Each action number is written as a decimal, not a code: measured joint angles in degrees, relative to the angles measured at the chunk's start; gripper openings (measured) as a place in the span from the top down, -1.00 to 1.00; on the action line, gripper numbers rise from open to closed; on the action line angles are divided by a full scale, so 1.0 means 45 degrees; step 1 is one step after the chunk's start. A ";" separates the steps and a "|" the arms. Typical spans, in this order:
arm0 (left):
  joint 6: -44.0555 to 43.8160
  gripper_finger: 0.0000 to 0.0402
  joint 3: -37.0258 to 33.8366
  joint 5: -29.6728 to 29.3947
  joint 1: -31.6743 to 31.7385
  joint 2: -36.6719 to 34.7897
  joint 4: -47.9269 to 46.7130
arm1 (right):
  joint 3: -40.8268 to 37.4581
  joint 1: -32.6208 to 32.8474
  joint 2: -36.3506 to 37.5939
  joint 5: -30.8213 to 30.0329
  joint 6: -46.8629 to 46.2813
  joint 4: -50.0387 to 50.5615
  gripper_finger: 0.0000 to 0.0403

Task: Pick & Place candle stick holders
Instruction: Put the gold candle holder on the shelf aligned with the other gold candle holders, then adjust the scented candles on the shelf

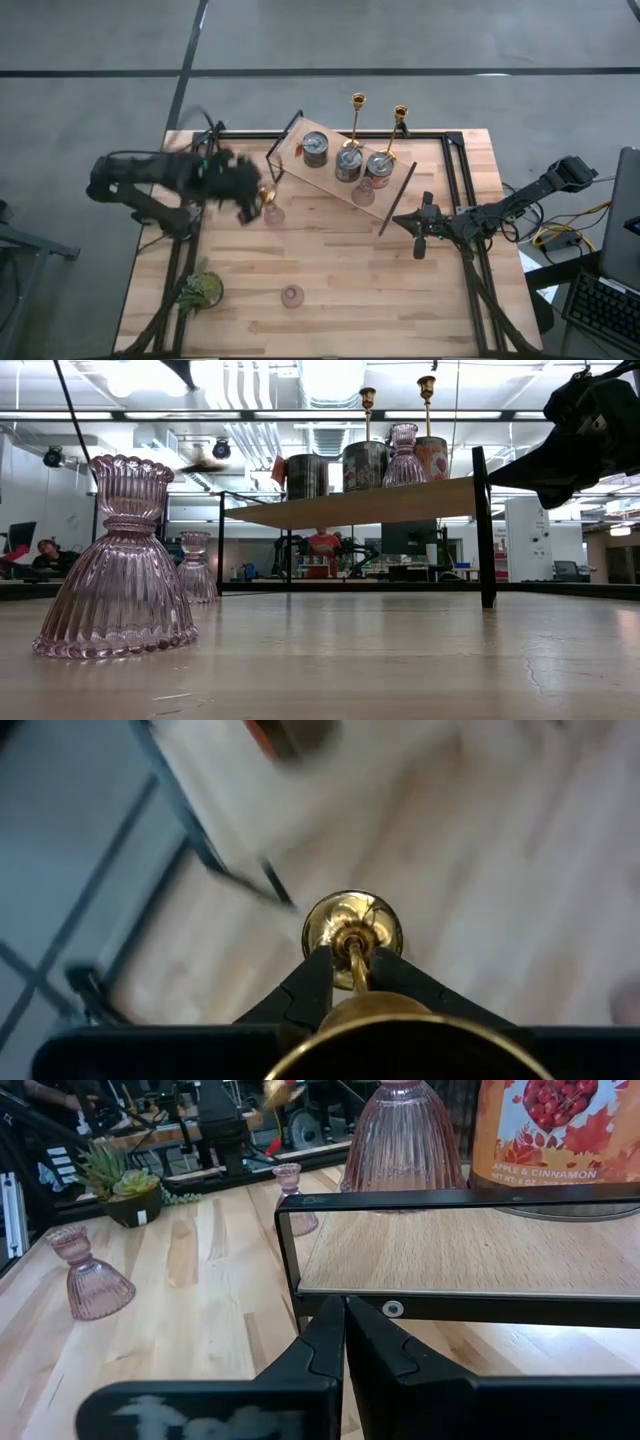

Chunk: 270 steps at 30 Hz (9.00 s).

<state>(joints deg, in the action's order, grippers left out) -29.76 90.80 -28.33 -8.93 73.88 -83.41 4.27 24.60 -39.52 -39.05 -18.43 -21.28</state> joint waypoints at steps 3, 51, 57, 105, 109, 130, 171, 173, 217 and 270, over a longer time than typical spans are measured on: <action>0.2394 0.65 0.1194 0.0059 0.2184 0.0082 0.1181 | 0.0000 0.0002 0.0001 0.0000 0.0004 0.0000 0.96; 0.9306 0.64 0.7370 0.7745 0.9725 0.7360 0.3404 | 0.0000 0.0000 0.0004 0.0000 -0.0001 0.0000 0.96; 0.9271 0.62 0.6903 0.7743 0.9710 0.7360 0.3964 | 0.0000 0.0002 0.0002 0.0000 -0.0001 0.0000 0.96; 0.9918 0.06 0.6770 0.5365 0.9623 0.5971 0.2563 | 0.0000 0.0001 0.0001 0.0000 -0.0001 0.0000 0.96; 0.9677 0.06 0.5746 0.5610 0.9568 0.5841 0.1897 | 0.0000 0.0002 0.0002 0.0000 0.0004 0.0000 0.96; 0.5660 0.32 -0.3307 0.9248 0.8585 0.2923 0.8128 | 0.0000 0.0000 0.0003 0.0000 -0.0001 0.0000 0.96; 0.1688 0.49 -0.7299 0.8506 0.7083 0.0152 1.5454 | 0.0000 -0.0004 -0.0001 0.0010 -0.0001 -0.0024 0.96; 0.2187 0.49 -0.7288 0.8392 0.6993 -0.0112 1.5404 | 0.0000 -0.0005 -0.0001 0.0000 0.0001 -0.0022 0.96; 0.6654 0.82 -0.7328 -0.0951 0.3456 0.3142 1.9357 | 0.0000 0.0000 0.0004 0.0000 -0.0001 0.0000 0.96; 0.6933 0.98 -0.7323 0.3983 0.3355 0.4026 2.2494 | 0.0000 0.0002 -0.0001 0.0004 0.0001 0.0000 0.96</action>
<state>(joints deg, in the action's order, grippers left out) 1.44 57.84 -10.40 6.17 92.00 17.82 4.27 24.61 -39.53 -39.03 -18.43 -21.28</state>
